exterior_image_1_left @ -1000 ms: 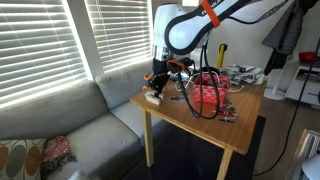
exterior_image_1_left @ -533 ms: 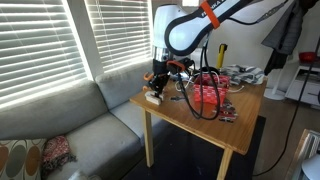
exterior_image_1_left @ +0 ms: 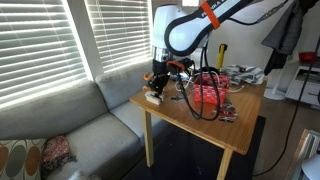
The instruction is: Remove a wooden chip from the red basket and put it on the table next to the other wooden chip
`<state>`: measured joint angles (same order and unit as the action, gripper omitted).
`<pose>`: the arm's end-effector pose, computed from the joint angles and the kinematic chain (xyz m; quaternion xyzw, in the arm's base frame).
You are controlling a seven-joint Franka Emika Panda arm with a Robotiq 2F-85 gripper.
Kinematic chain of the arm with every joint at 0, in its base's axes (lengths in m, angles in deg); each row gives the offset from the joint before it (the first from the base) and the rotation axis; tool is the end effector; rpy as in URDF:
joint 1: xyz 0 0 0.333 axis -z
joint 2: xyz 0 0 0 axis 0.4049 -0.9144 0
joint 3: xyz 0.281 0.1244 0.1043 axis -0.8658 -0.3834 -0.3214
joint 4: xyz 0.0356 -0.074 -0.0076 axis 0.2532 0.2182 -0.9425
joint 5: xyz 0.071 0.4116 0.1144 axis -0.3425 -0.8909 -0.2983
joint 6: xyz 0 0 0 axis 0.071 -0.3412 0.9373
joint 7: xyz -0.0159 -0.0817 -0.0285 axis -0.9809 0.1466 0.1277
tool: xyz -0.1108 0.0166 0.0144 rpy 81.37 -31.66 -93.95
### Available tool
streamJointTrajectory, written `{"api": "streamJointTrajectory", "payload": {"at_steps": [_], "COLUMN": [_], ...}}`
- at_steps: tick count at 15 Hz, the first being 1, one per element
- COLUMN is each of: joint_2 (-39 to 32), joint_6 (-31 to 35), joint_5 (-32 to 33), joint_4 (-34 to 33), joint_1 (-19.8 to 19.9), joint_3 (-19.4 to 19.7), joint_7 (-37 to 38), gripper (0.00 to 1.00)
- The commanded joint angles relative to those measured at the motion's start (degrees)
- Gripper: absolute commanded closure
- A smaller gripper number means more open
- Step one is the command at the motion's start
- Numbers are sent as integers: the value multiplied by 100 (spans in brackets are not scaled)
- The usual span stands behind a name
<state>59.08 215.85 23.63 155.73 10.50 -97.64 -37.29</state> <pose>0.5846 0.2861 0.3639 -0.9875 -0.1271 -0.0879 0.0315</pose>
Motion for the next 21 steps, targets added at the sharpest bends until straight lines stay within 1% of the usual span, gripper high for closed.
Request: {"api": "streamJointTrajectory", "payload": {"at_steps": [1, 3, 4, 5, 6, 7, 11, 12, 14, 15, 17, 18, 19, 20, 21], "joint_2": [-25, -14, 1, 27, 53, 96, 316, 395, 549, 623, 732, 749, 728, 700, 650], "joint_6": [-40, -31, -32, -29, -27, -28, -26, -61, -173, -243, -337, -353, -315, -281, -247], "joint_5": [111, 120, 93, 92, 105, 81, 24, 26, 59, 83, 126, 147, 169, 224, 230], "joint_4": [-103, -99, -98, -94, -91, -91, -77, -62, -34, -23, -12, -20, -29, -33, -36], "joint_1": [-133, -132, -127, -127, -131, -127, -116, -117, -121, -122, -107, -94, -77, -70, -66], "joint_3": [111, 119, 115, 118, 124, 120, 97, 93, 90, 89, 87, 90, 98, 107, 109], "joint_7": [161, 174, 162, 166, 188, 192, 220, 249, 333, 384, 460, 485, 500, 521, 491], "gripper": [66, 74, 73, 76, 76, 79, 77, 73, 70, 72, 70, 72, 87, 93, 94]}}
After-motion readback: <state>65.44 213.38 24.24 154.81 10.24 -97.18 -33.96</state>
